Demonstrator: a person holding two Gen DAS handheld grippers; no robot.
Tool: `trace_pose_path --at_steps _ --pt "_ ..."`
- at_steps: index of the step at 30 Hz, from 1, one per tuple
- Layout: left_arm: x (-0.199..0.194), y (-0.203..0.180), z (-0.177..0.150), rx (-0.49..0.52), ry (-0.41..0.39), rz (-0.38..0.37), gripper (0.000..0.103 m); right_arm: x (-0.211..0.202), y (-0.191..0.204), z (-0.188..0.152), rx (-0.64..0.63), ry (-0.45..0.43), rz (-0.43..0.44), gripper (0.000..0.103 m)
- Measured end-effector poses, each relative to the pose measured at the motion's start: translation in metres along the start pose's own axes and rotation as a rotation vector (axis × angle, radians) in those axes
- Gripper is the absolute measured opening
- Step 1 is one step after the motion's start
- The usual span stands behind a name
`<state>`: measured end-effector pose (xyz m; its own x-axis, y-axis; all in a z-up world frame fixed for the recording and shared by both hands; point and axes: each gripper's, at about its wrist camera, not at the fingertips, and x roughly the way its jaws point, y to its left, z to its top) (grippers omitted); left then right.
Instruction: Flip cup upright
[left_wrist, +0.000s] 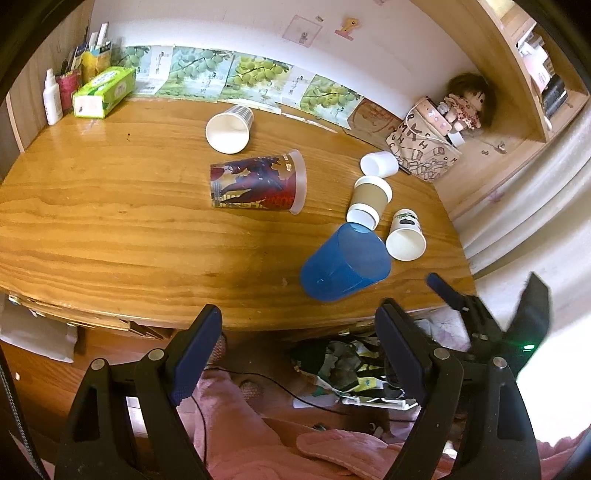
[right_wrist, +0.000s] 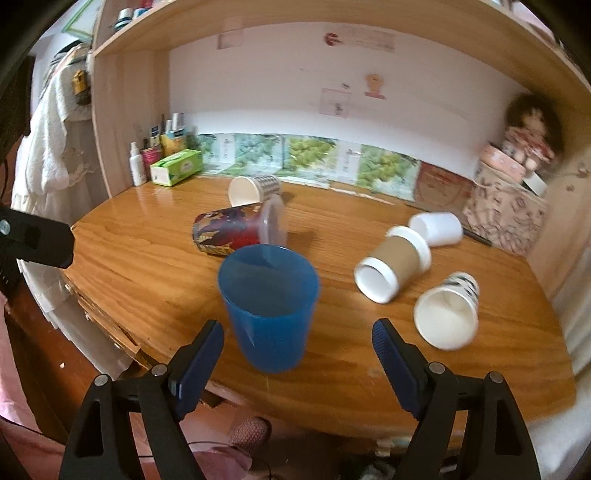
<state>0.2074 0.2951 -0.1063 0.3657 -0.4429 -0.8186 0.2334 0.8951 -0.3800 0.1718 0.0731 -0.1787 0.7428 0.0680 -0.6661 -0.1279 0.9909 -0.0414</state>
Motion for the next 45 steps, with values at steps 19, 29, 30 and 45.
trace_pose_path --at_steps 19,29,30,45 --pt "-0.039 -0.050 0.010 0.047 -0.063 0.034 0.087 -0.102 -0.018 0.058 0.157 0.115 -0.006 0.084" --pt "-0.071 -0.068 -0.001 0.029 -0.203 0.085 0.087 -0.133 -0.012 0.051 0.258 0.136 0.083 0.084" --pt "-0.070 -0.070 -0.003 0.035 -0.211 0.104 0.087 -0.138 -0.011 0.048 0.260 0.117 0.075 0.084" --pt "-0.083 -0.088 -0.013 0.113 -0.309 0.277 0.098 -0.166 -0.036 0.035 0.389 0.001 0.013 0.101"
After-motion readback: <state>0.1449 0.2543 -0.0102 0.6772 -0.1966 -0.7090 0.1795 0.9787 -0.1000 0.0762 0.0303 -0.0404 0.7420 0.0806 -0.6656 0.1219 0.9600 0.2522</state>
